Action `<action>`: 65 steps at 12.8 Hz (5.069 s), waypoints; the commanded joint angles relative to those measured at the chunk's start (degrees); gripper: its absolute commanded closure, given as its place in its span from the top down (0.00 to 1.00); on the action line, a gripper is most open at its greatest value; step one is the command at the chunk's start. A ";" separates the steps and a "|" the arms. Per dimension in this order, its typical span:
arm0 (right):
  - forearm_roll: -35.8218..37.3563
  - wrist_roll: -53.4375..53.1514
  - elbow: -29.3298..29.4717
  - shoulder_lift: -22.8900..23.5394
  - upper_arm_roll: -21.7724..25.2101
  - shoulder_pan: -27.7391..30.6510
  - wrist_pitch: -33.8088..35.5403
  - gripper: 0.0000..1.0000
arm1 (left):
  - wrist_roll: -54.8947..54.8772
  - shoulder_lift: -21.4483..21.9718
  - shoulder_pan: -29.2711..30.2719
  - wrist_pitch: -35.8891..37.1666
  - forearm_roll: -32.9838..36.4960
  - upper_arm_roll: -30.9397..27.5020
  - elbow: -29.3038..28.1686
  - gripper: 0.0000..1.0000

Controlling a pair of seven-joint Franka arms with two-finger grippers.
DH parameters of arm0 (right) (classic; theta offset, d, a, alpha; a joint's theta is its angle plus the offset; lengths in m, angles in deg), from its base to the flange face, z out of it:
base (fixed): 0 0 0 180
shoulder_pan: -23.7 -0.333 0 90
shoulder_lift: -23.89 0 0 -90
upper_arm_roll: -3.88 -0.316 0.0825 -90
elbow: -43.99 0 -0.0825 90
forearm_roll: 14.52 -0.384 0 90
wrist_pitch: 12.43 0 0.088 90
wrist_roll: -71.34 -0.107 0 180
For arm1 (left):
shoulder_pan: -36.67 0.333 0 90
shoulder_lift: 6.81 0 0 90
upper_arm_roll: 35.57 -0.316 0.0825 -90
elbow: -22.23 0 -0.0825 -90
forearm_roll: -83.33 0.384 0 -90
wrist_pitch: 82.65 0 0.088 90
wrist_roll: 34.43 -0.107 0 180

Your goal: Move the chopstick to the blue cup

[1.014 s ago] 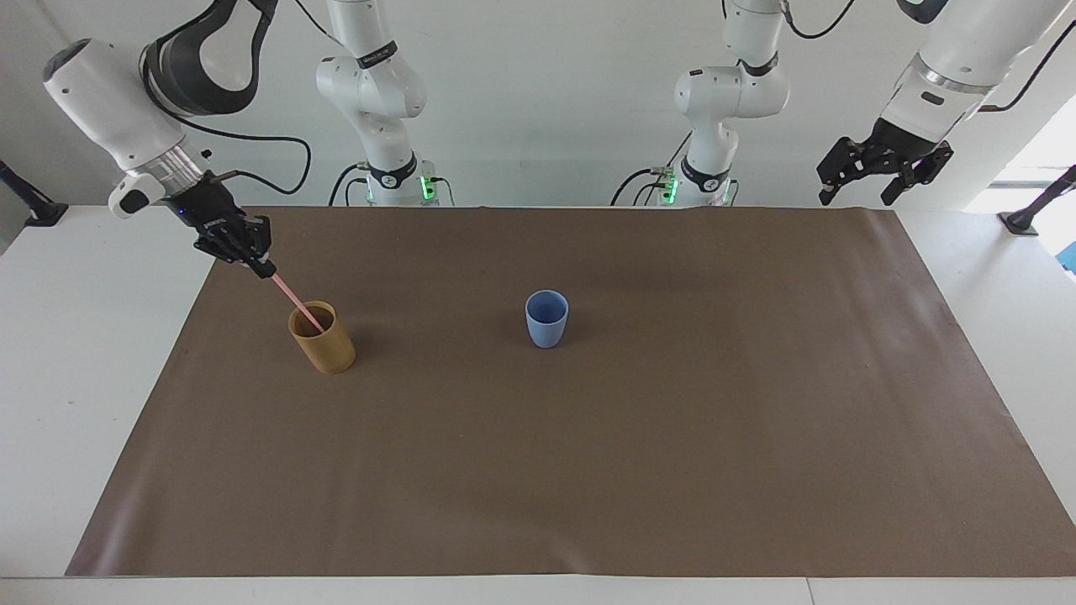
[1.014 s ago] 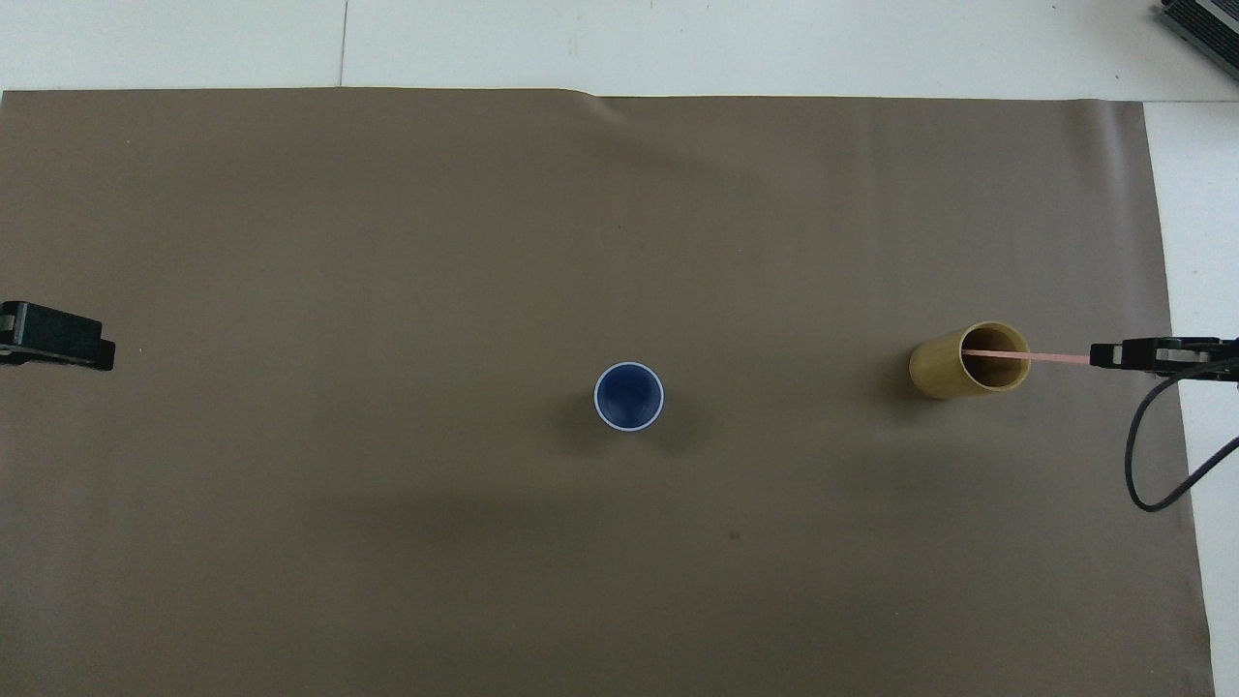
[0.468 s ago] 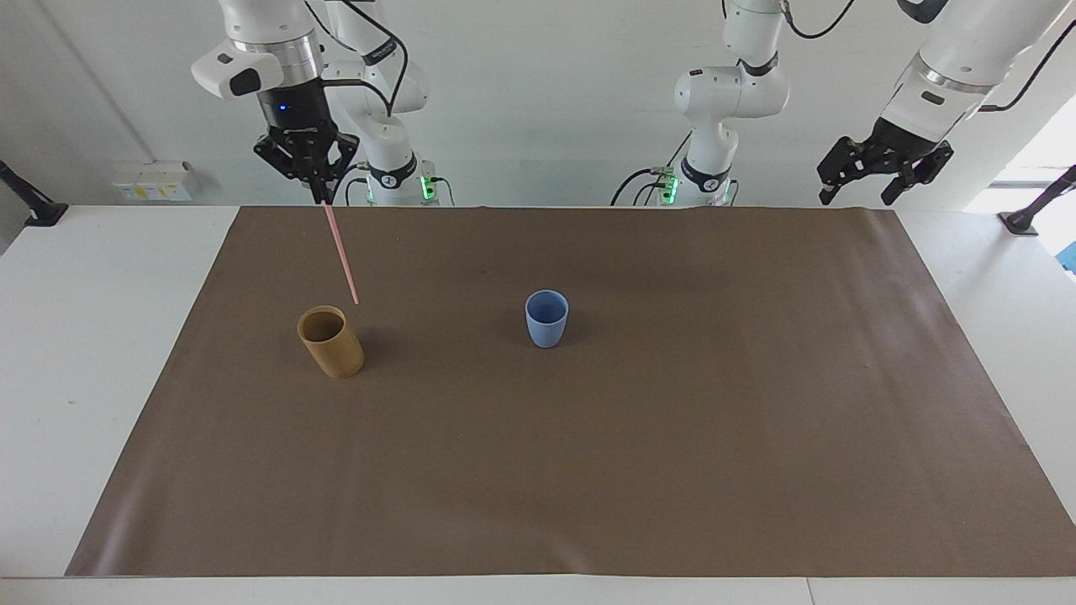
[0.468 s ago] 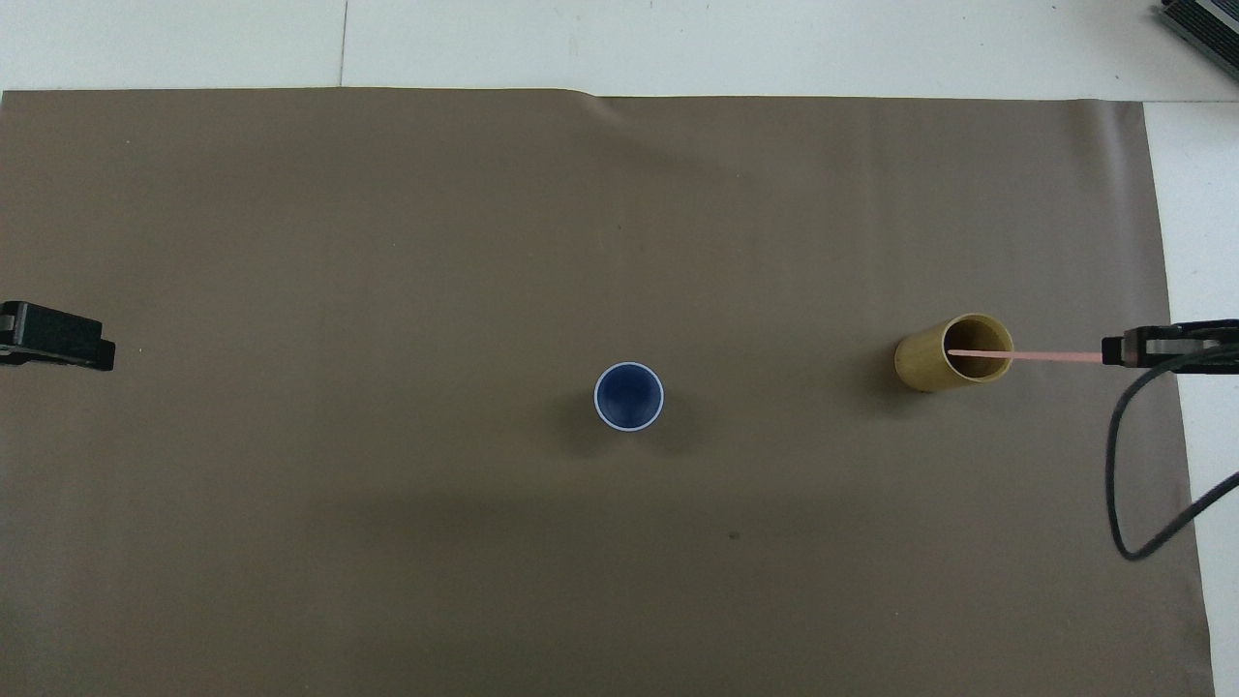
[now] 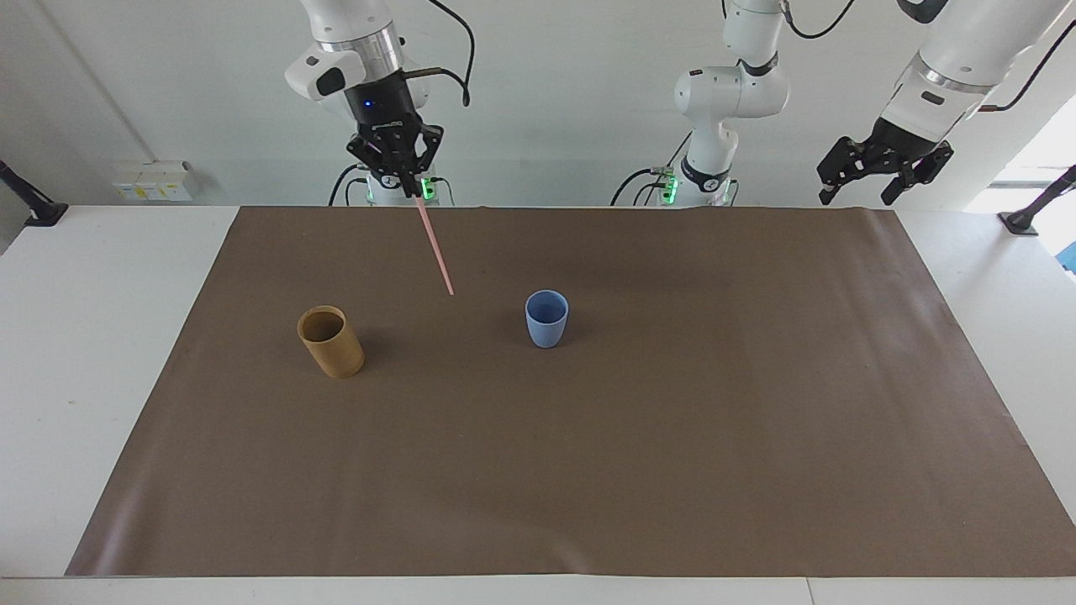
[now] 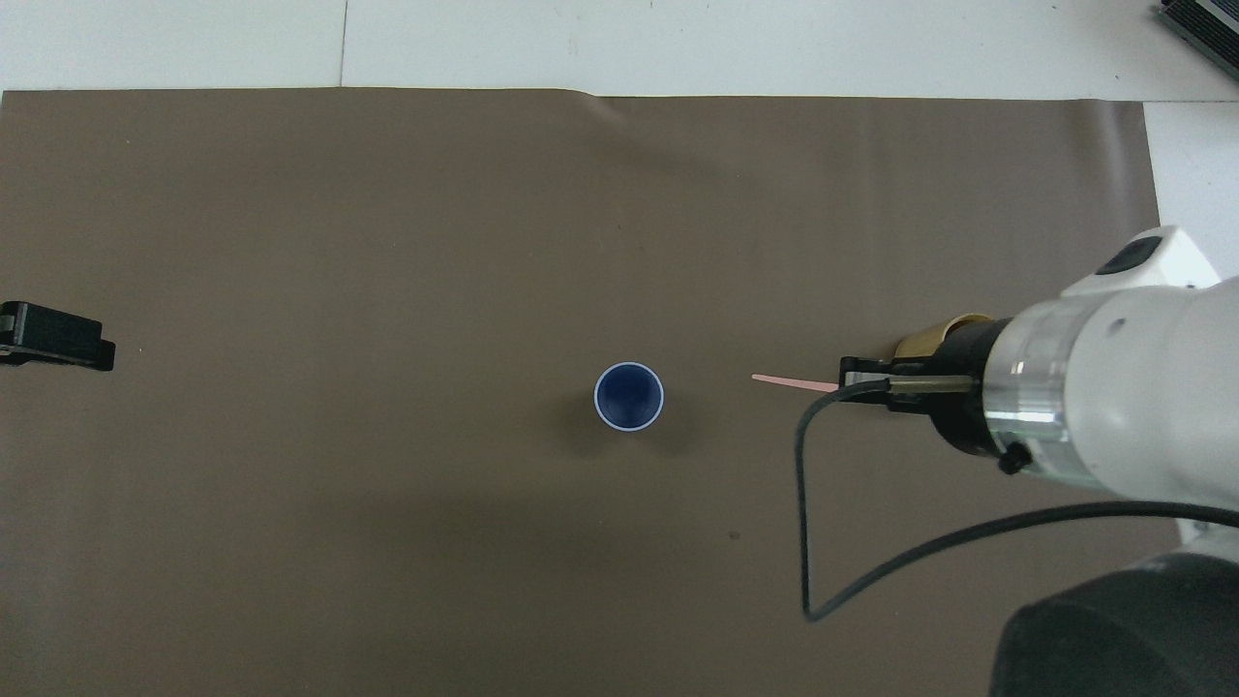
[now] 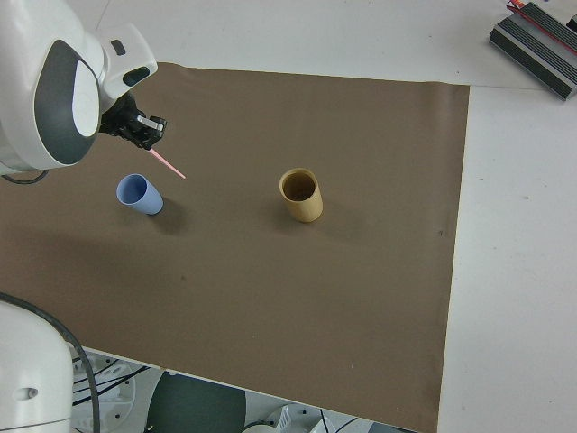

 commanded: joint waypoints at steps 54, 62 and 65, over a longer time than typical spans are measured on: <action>10.73 15.64 12.28 7.07 11.17 5.24 17.22 1.00 | -0.43 0.33 0.87 1.22 -0.08 0.47 0.63 1.00; 11.08 14.59 12.10 6.98 11.00 4.72 14.58 1.00 | -0.43 0.33 0.87 1.22 -0.08 0.47 0.63 1.00; 10.99 14.59 12.01 6.98 11.00 4.72 14.58 1.00 | -0.43 0.33 0.87 1.22 -0.08 0.47 0.63 1.00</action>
